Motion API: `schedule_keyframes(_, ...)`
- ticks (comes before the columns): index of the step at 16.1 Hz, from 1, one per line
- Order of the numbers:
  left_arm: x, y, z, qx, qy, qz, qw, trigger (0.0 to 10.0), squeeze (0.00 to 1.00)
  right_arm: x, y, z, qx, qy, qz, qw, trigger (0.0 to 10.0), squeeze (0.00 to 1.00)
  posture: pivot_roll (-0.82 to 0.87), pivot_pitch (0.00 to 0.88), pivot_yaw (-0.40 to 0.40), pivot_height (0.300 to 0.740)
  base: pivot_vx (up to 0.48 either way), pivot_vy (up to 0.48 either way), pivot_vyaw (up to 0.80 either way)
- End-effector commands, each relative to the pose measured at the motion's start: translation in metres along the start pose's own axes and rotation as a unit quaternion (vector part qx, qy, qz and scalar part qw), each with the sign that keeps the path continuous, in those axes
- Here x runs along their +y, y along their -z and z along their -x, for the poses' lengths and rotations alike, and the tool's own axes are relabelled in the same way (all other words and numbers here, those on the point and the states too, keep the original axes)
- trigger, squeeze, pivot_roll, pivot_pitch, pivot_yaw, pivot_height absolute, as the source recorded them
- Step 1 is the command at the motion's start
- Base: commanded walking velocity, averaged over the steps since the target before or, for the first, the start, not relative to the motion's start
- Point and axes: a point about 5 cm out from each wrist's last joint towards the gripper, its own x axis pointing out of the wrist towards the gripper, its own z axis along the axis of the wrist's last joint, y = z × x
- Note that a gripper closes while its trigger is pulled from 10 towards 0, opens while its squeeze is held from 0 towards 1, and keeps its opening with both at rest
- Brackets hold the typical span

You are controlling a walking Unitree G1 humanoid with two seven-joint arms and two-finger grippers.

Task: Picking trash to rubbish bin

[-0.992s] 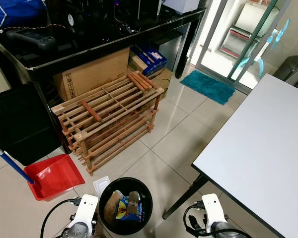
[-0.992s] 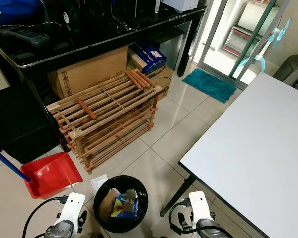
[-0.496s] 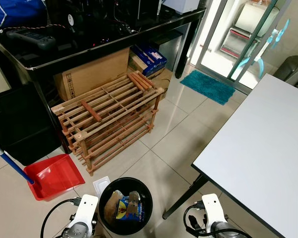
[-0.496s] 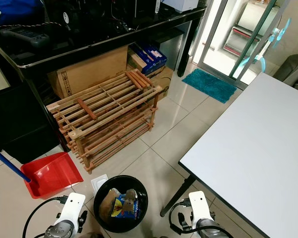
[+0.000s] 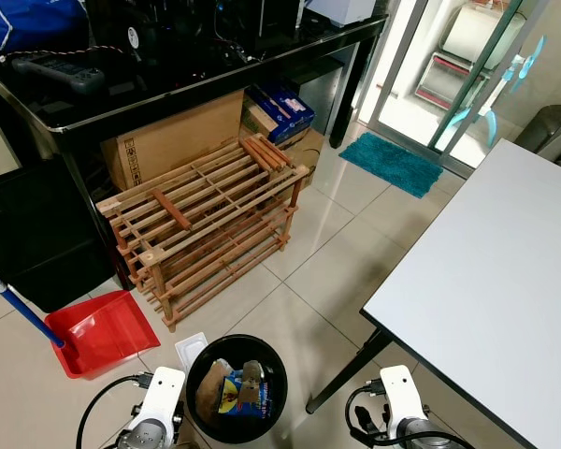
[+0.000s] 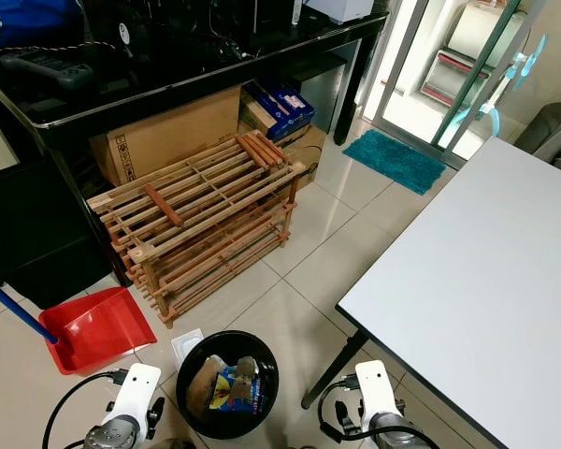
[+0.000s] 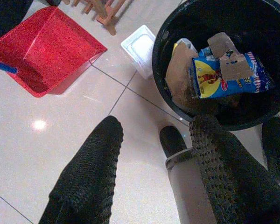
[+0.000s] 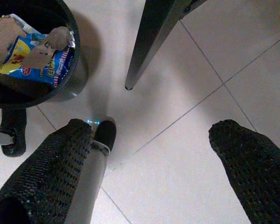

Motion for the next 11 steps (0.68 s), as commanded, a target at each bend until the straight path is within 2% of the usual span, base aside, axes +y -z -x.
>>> schedule_keyframes(1, -0.003, -0.013, -0.003, -0.013, -0.004, 0.004, 1.0, 10.0, 0.0, 0.006, -0.029, -0.005, -0.051, 0.027, -0.094, 0.994, 10.0, 0.0, -0.02, 0.034, -0.12, 0.74, 0.0, 0.0, 0.0)
schedule_keyframes(6, 0.006, -0.046, -0.005, -0.092, -0.028, 0.032, 0.995, 10.0, 0.0, 0.008, -0.051, -0.004, -0.122, 0.013, -0.08, 0.989, 10.0, 0.0, -0.02, 0.038, -0.122, 0.74, 0.0, 0.0, 0.0)
schedule_keyframes(11, 0.005, -0.052, -0.006, -0.101, -0.024, 0.033, 0.994, 10.0, 0.0, 0.009, -0.057, -0.005, -0.127, 0.01, -0.075, 0.989, 10.0, 0.0, -0.02, 0.035, -0.123, 0.74, 0.0, 0.0, 0.0)
